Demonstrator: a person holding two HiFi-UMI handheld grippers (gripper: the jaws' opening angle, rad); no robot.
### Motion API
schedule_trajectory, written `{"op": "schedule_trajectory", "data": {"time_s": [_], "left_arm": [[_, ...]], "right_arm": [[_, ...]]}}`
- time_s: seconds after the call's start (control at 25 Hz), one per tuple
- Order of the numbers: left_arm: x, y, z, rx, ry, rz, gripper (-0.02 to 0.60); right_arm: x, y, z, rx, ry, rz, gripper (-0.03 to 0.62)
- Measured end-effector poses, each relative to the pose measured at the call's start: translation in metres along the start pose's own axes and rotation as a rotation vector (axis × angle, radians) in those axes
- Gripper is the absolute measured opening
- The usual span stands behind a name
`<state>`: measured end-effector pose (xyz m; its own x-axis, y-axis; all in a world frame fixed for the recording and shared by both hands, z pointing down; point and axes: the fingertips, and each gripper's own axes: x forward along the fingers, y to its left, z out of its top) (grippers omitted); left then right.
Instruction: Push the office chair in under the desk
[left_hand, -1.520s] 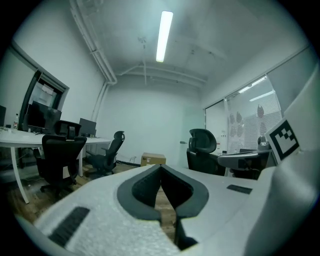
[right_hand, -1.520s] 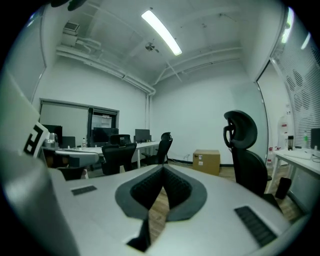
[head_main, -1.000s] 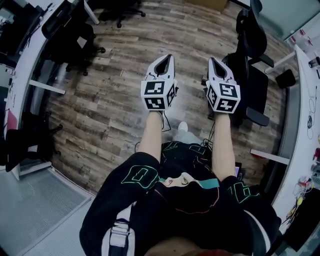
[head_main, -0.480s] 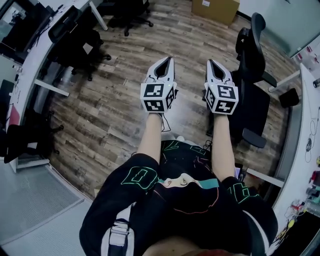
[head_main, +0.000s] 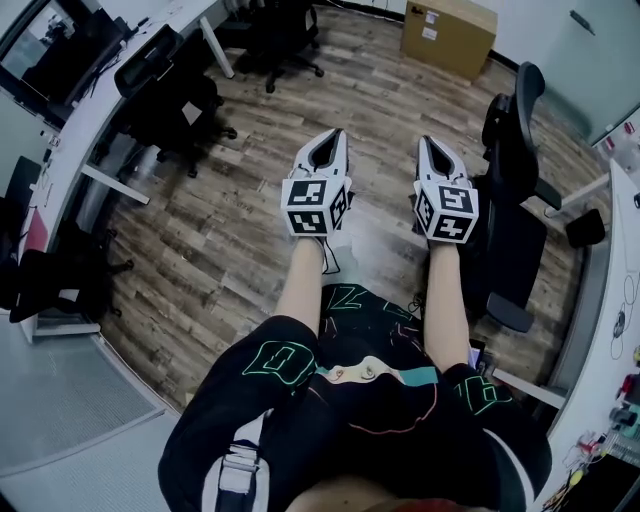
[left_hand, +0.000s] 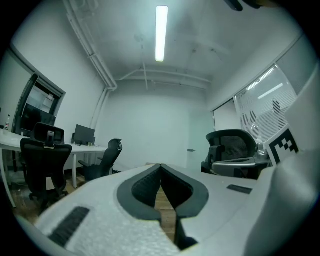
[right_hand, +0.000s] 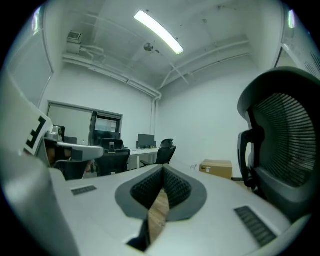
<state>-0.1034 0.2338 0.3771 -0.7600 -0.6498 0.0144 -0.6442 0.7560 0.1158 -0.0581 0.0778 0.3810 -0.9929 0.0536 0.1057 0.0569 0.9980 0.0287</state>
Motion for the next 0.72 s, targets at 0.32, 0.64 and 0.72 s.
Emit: {"op": "schedule_trajectory", "data": {"time_s": [0.32, 0.64, 0.72], "left_arm": [[0.091, 0.013, -0.007, -0.022, -0.026, -0.081, 0.002], [0.197, 0.062, -0.037, -0.041, 0.079, -0.127, 0.002], [0.223, 0.08, -0.045, -0.042, 0.109, -0.139, 0.002]], "right_arm": [[0.068, -0.046, -0.009, -0.013, 0.031, -0.059, 0.005], [0.176, -0.076, -0.04, 0.056, 0.118, -0.1, 0.005], [0.208, -0.079, -0.047, 0.072, 0.139, -0.105, 0.005]]}}
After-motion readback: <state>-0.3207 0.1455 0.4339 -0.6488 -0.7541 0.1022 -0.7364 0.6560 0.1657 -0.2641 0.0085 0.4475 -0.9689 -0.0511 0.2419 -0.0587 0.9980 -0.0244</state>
